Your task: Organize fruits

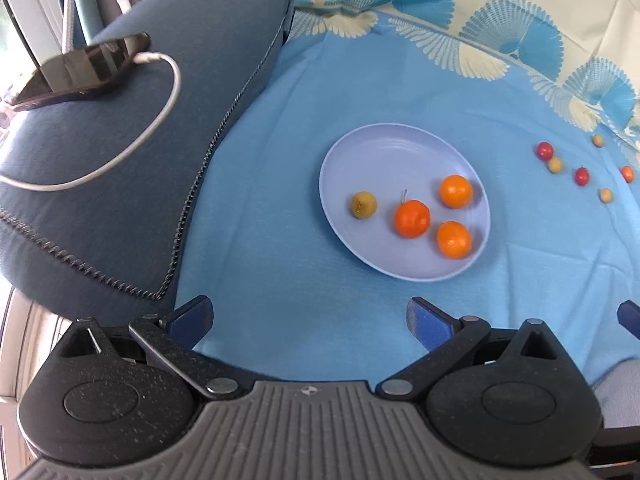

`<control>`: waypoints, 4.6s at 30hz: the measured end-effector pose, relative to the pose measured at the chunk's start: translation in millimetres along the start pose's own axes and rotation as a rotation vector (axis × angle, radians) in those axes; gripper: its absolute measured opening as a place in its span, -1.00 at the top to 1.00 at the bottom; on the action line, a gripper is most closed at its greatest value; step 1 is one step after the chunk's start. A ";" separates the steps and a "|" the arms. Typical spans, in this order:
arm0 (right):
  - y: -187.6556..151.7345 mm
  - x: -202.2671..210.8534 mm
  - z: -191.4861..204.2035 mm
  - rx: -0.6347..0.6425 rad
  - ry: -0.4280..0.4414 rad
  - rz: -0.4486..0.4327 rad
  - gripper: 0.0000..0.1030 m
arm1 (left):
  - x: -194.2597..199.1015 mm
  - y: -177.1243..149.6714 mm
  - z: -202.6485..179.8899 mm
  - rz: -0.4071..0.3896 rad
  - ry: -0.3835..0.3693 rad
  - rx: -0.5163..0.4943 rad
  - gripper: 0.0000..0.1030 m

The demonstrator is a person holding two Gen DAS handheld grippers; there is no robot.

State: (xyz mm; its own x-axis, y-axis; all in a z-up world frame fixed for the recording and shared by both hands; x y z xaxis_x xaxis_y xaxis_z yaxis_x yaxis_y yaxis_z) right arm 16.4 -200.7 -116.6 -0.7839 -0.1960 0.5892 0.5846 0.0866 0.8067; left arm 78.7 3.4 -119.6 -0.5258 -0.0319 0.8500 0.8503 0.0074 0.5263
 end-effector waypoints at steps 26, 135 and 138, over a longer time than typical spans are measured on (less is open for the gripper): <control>-22.4 151.7 14.1 -0.028 -0.086 -0.319 -0.99 | 123.2 -57.4 -8.9 -0.239 -0.027 -0.018 -0.99; -0.5 -150.6 -313.4 -0.331 -0.344 -0.095 -0.99 | -210.3 209.2 -341.9 0.046 -0.178 -0.360 -0.97; 4.9 -181.0 -316.9 -0.297 -0.304 -0.099 -0.90 | -233.2 212.5 -351.0 0.079 -0.178 -0.373 -0.85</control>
State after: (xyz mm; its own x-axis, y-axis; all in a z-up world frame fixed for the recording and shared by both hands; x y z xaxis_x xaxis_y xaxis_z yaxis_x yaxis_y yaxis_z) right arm 227.4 -474.4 -234.0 -0.8389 0.1112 0.5328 0.5039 -0.2114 0.8375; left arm 390.0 -338.3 -214.2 -0.4265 0.1275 0.8954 0.8213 -0.3601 0.4425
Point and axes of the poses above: each gripper's, at about its wrist camera, not at the fingertips, and x roughly against the way its jaws point, z to its left, y to its top, the point moved 3 cm from there along -x, roughly the way its jaws point, and after that the axes turned 4 degrees about -z, right-handed, at the moved point
